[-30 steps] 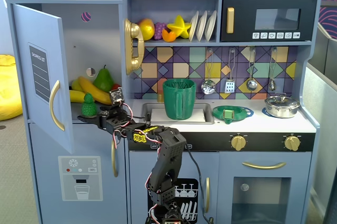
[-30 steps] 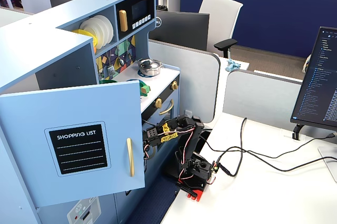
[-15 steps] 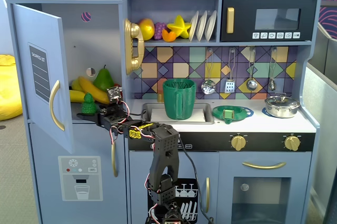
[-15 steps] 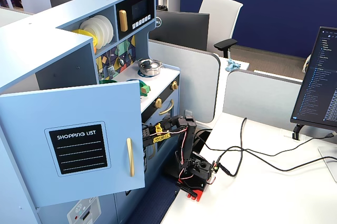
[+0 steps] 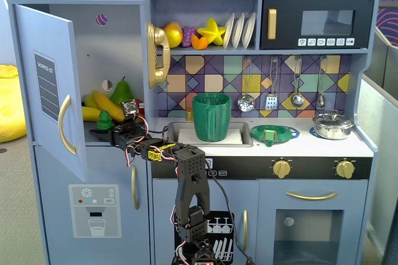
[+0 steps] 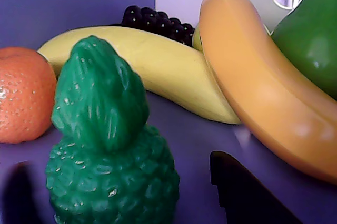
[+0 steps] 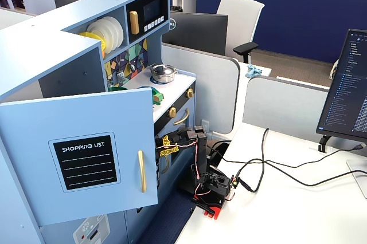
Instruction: Pick up the green pineapple from the left cabinet and place it in the green recipient
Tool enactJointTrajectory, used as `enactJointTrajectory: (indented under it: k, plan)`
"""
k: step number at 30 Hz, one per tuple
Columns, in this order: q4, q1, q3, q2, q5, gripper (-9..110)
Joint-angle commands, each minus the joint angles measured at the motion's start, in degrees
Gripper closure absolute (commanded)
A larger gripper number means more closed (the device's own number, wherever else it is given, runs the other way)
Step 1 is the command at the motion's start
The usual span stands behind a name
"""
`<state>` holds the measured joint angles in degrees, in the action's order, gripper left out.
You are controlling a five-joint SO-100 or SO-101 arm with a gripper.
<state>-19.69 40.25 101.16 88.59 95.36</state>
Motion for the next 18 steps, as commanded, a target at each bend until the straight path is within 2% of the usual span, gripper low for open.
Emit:
enactJointTrajectory:
  k: [1,5,8,11,18]
  plan:
    - [2.64,0.7,-2.99,-0.62,2.2,86]
    - [5.19,1.23,-2.9,-0.26,3.69,101]
    - [7.12,1.58,-3.16,0.53,4.39,101]
    - [10.2,2.29,-2.46,3.96,11.51,101]
    - [13.8,6.86,6.33,23.47,18.98,101]
